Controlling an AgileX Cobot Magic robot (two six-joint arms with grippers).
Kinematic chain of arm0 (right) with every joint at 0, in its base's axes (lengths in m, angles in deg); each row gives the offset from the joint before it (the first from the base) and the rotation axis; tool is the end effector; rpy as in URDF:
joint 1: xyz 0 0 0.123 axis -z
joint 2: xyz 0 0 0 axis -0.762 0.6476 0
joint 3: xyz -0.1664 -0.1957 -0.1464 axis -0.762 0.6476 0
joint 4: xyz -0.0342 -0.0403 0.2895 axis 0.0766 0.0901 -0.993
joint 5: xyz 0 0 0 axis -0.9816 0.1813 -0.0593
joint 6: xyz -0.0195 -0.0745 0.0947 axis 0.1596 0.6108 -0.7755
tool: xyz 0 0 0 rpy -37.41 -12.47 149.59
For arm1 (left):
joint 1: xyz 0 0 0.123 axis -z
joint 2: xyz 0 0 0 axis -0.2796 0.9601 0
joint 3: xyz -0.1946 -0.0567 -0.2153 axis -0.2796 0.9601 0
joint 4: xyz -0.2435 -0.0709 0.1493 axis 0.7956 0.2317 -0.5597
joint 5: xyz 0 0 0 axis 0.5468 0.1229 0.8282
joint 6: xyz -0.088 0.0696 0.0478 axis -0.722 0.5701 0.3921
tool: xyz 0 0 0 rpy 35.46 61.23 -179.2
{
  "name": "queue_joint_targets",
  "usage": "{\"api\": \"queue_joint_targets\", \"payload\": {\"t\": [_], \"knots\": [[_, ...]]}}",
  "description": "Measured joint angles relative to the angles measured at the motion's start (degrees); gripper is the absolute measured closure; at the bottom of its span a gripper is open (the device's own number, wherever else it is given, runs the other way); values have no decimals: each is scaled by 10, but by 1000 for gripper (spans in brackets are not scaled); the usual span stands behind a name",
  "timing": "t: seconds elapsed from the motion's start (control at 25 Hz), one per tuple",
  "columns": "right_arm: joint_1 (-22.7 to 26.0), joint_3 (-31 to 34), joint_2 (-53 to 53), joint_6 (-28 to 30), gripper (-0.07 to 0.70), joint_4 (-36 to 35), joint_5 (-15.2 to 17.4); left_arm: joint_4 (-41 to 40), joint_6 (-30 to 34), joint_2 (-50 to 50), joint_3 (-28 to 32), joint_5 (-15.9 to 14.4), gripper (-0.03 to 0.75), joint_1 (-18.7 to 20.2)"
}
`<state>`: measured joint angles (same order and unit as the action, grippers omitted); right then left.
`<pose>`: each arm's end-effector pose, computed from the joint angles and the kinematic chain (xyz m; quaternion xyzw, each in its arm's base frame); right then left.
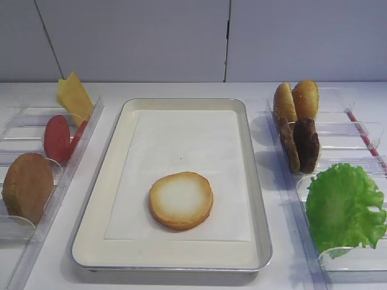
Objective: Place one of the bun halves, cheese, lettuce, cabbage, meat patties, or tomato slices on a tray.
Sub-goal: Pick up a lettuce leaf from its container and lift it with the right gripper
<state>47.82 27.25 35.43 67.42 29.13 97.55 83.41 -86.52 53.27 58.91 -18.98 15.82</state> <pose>0.0440 0.0033 0.2708 -0.0356 0.8666 0.0038 0.4978 0.0413 0.0093 0.2676 -0.0430 0.8802 0.0224 0.4721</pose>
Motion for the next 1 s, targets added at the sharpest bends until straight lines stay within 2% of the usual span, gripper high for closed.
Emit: {"api": "queue_joint_targets", "payload": {"t": [1.0], "knots": [[0, 0, 0, 0, 87, 0, 0, 0, 0, 0, 0, 0, 312, 0]]}}
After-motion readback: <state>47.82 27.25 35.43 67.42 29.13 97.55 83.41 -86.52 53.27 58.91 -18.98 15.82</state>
